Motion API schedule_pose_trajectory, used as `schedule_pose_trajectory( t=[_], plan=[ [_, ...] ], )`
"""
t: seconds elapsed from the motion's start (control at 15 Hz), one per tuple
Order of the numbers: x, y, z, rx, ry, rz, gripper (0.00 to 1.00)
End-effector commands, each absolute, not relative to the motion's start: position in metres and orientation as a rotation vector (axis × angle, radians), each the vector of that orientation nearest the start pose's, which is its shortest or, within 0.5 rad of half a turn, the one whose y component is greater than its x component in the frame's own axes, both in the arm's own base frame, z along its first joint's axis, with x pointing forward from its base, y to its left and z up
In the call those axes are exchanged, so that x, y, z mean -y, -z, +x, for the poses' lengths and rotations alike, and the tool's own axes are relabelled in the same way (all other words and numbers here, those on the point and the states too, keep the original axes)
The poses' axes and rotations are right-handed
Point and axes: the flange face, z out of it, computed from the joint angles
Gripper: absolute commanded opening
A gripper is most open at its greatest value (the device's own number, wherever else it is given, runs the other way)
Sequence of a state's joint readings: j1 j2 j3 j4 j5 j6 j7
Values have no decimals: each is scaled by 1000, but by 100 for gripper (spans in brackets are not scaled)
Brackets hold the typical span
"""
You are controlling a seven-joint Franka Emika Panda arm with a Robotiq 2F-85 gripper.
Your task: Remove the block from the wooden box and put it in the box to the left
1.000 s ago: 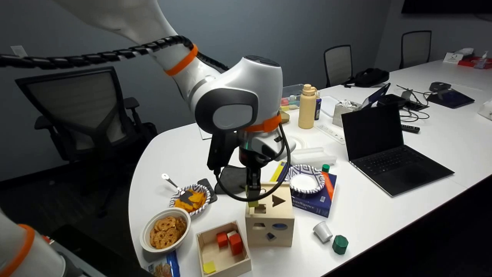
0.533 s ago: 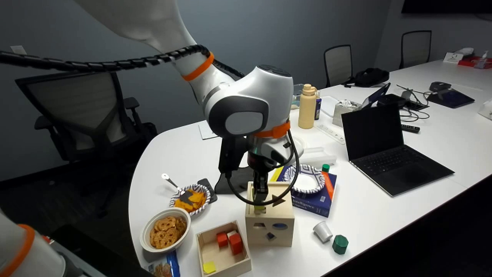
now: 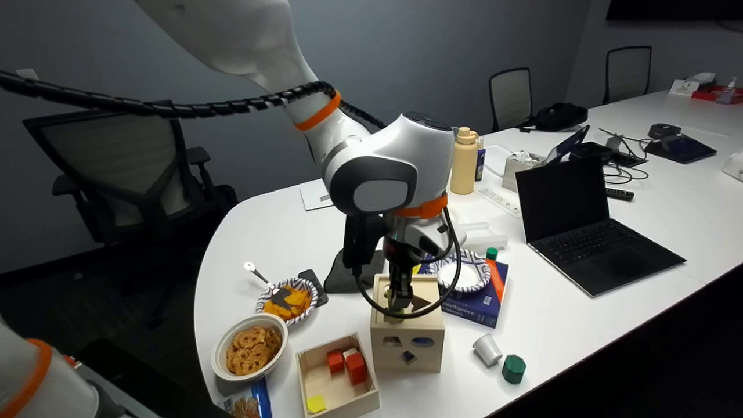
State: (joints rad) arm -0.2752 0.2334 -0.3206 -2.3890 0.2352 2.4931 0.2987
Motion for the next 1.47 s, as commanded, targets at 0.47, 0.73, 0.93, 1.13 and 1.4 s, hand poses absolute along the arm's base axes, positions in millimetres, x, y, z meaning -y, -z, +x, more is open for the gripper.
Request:
schedule_pose_trajectory(
  t=[0.47,0.73,0.93,1.13,1.4],
  plan=[
    [283,-211,405,-1570,-153,-2597,9],
    [274,-212,400,-1585,-167,-2597,9],
    [269,-211,396,-1599,-180,-2589,9],
    [264,-208,392,-1630,-193,-2575,9],
    [261,-196,382,-1657,-244,-2551,9]
  ],
)
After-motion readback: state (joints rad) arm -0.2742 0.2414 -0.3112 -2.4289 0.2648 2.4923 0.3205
